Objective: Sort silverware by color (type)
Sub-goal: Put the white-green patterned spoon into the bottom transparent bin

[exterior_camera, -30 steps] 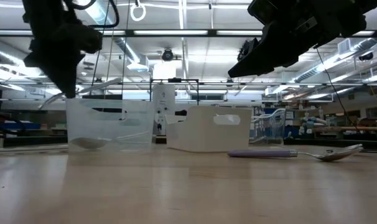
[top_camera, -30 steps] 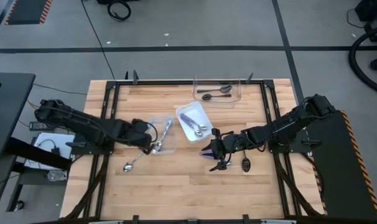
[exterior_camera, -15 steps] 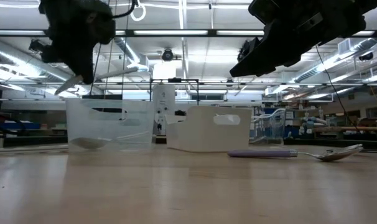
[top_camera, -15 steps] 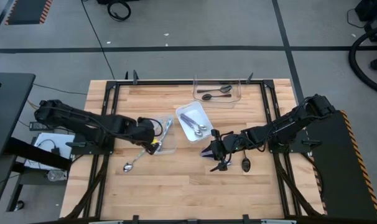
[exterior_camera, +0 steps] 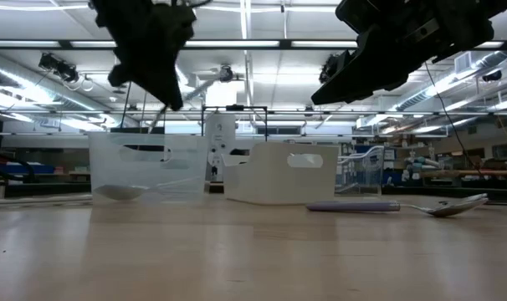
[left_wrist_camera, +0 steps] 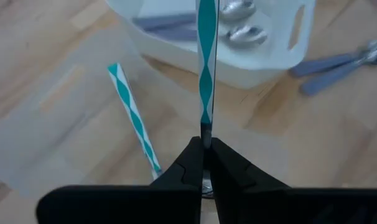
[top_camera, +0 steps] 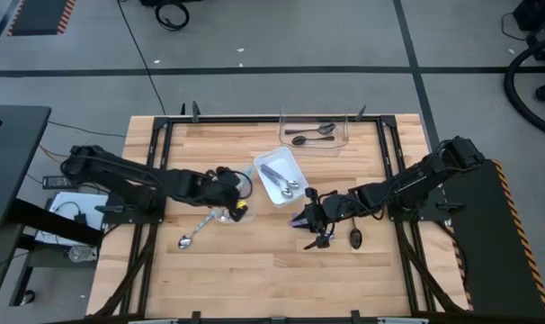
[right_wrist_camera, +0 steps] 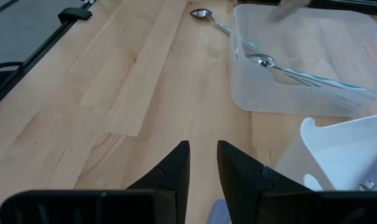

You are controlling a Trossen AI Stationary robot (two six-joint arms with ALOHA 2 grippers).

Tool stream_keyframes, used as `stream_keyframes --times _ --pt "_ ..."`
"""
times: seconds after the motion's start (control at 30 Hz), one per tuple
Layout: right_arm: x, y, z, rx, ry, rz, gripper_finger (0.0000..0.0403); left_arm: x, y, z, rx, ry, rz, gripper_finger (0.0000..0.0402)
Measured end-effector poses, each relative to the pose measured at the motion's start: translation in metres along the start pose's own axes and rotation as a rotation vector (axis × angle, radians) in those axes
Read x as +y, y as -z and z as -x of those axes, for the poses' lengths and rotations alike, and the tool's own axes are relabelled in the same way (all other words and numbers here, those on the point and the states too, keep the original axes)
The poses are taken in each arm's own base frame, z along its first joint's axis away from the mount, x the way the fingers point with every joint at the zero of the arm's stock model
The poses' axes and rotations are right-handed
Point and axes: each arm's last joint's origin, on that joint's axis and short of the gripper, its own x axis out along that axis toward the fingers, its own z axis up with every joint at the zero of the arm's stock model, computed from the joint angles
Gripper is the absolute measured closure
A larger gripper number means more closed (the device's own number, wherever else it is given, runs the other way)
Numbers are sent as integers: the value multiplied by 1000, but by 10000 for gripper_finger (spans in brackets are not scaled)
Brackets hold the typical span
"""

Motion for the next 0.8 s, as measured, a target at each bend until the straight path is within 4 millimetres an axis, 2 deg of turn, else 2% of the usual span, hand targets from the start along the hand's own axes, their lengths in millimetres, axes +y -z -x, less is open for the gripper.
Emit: stream_keyframes --times 0.17,0.3,0.5,0.63,0.8 --pt "4 0 0 -2 -10 7 312 1 12 -27 148 -84 -6 379" --pt "6 0 1 -4 -17 11 312 5 17 -36 199 -161 26 379" --pt "10 0 1 -8 -27 17 312 14 19 -38 237 -251 154 379" --pt "10 -1 1 -9 -26 17 312 13 21 -38 271 -235 205 377" --pt "11 0 2 -10 -29 19 312 11 24 -36 313 -217 212 347"
